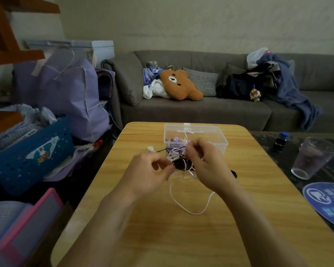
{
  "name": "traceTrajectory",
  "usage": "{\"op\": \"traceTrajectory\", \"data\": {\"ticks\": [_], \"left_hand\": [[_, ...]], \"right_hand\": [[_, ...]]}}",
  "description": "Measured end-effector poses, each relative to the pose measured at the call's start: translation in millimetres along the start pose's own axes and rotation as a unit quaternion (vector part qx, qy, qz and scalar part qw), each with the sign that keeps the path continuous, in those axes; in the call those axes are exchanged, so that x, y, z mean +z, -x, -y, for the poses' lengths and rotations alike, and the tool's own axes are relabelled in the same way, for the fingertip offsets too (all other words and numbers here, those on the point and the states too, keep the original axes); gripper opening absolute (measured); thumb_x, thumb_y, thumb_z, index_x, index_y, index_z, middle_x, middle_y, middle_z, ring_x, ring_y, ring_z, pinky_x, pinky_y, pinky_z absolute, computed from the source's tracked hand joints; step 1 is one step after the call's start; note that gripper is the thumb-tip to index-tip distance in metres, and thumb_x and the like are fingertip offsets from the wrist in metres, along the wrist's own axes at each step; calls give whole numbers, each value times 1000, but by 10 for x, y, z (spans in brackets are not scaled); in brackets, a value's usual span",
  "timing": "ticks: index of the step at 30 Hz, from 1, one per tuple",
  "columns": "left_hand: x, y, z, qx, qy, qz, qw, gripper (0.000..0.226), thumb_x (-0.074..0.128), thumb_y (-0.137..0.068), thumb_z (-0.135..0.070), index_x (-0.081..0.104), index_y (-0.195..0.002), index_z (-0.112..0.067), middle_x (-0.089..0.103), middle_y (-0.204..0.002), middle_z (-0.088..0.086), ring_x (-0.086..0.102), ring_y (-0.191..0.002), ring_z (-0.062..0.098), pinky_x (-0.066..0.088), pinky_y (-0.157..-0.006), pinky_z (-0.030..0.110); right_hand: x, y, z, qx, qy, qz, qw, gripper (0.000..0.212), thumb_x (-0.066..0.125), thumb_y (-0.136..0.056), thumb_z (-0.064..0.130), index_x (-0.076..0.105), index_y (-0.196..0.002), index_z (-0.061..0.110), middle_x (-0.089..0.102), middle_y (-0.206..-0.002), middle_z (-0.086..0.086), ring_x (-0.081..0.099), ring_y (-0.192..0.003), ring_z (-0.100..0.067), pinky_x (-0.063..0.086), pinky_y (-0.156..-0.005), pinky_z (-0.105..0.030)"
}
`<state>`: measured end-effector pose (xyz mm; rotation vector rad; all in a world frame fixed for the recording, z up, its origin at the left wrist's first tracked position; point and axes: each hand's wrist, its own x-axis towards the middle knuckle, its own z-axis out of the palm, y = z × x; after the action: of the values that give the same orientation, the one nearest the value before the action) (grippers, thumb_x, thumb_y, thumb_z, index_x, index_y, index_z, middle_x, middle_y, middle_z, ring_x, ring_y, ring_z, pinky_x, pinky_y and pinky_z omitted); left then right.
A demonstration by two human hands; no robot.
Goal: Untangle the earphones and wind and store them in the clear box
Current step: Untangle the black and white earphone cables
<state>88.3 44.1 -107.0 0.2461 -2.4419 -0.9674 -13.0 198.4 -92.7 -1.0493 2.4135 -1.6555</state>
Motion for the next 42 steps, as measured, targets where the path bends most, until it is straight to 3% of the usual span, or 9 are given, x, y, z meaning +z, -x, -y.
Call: {"op": "traceTrajectory", "data": {"ticks": [6,9,14,20,25,28,32,35,42], "left_hand": [[111,20,-64,6,13,-25,1000,40,79,-83,-31,56,-115,-39,61,-107,-19,54,-103,-4,42,-82,9],[143,26,-97,-19,47,28,998,33,81,-81,-31,61,-105,-38,67,-92,-14,60,-89,-5,43,-71,5],[170,53,-146,-17,71,56,996,31,83,-79,-31,65,-104,-38,63,-78,-3,53,-64,6,51,-63,31],[97,14,-63,-30,94,27,995,36,80,-83,-25,68,-116,-31,54,-74,-7,46,-54,3,42,-52,20],[55,-11,-8,-49,119,-17,992,23,80,-83,-27,72,-104,-30,66,-79,0,57,-61,16,51,-57,35],[36,-12,-5,-46,122,-27,991,22,81,-82,-20,72,-102,-27,70,-84,-7,65,-77,6,48,-65,17],[40,16,-82,-30,152,-23,988,24,78,-84,-17,70,-105,-28,72,-98,-11,64,-96,3,50,-81,20],[74,56,-170,-7,192,-106,976,15,68,-89,-8,70,-92,-22,70,-86,-7,65,-83,11,54,-70,28],[206,91,-261,26,163,-29,986,21,68,-92,-20,68,-113,-23,71,-103,-13,64,-104,3,51,-89,18]], "right_hand": [[1,-4,-7,-6,26,26,999,9,56,-101,24,64,-96,22,68,-86,7,64,-76,-3,50,-64,-16],[15,3,-23,0,21,10,1000,9,57,-101,24,64,-94,22,70,-78,6,66,-69,-2,50,-61,-15],[-1,-12,-60,-4,43,-35,998,8,55,-102,24,59,-95,21,67,-71,3,59,-56,0,43,-49,-15],[-70,-72,-166,27,21,-108,994,10,51,-104,26,57,-100,18,65,-69,1,50,-42,-1,32,-39,-14],[-170,-108,-216,50,-16,-148,988,12,53,-103,28,58,-101,18,67,-68,-12,40,-37,-4,27,-36,-16],[-161,-77,-179,39,-34,-153,987,13,52,-104,28,57,-100,17,59,-60,-4,38,-38,-4,28,-36,-17],[-129,-26,-78,-7,-51,-110,993,9,54,-103,24,57,-96,19,56,-59,-7,38,-40,-4,27,-38,-22],[-95,8,-25,-53,-40,-46,997,9,55,-101,25,57,-93,26,59,-59,-5,46,-47,-16,36,-43,-38],[-56,49,-8,-87,3,67,994,9,50,-104,28,57,-101,24,72,-80,9,63,-62,-2,46,-56,-18]]}}
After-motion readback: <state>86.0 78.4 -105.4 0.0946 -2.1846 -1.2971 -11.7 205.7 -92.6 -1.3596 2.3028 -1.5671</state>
